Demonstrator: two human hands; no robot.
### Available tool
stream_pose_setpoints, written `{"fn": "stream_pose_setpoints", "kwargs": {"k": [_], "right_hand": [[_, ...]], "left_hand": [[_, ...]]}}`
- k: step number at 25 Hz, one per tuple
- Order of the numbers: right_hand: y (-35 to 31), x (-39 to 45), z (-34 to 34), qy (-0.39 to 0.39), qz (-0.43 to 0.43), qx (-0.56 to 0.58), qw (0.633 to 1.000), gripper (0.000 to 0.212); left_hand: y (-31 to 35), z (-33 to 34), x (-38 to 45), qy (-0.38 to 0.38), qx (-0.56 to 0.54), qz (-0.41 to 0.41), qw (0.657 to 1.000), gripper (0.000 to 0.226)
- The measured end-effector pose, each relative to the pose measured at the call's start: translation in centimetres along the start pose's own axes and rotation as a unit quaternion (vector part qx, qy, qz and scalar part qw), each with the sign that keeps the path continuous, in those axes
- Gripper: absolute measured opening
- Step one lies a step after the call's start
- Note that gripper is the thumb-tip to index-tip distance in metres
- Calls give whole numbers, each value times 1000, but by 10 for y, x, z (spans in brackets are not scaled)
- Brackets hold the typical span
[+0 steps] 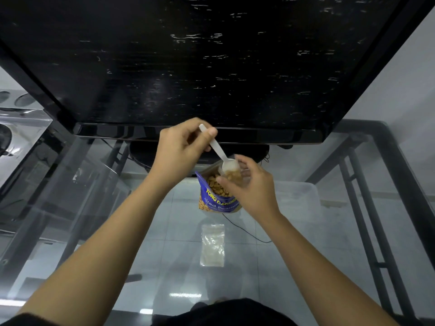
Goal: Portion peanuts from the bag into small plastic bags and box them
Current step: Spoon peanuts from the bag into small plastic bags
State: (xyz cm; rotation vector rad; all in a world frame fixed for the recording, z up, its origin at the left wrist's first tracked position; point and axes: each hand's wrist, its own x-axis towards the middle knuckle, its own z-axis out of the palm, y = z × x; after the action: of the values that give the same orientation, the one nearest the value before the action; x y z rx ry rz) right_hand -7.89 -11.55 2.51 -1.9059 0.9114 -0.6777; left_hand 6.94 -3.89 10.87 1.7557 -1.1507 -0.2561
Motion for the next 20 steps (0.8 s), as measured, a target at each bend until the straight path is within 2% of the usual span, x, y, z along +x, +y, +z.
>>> {"fn": "stream_pose_setpoints", "kwargs": {"k": [2,4,7,10,11,13,15,18,20], "right_hand": [[-1,-1,-1,-40,51,105,992,59],[4,1,-4,-57,67,146,985,47],[10,5,-10,-63,76,162,982,29],[14,6,-18,-45,108,197,973,28],[15,5,-21,-39,121,218,968,28],[15,-1,-28,-21,138,241,961,26],[15,-7,-33,-5,147,252,956,19],[14,-20,-40,15,168,261,951,15],[13,-28,-46,23,174,279,944,12]], "left_hand": [[12,-5,0,-9,43,83,996,13],[21,-11,1,-14,57,135,989,13],[20,-20,4,25,44,134,990,12],[-10,-23,8,107,-74,8,991,14],[-22,-19,8,117,-112,-51,985,15],[-44,-2,-3,89,-141,-161,973,19],[-62,19,-19,43,-90,-226,969,17],[-69,35,-38,38,-2,-273,961,12],[-64,34,-42,36,59,-300,952,27]]}}
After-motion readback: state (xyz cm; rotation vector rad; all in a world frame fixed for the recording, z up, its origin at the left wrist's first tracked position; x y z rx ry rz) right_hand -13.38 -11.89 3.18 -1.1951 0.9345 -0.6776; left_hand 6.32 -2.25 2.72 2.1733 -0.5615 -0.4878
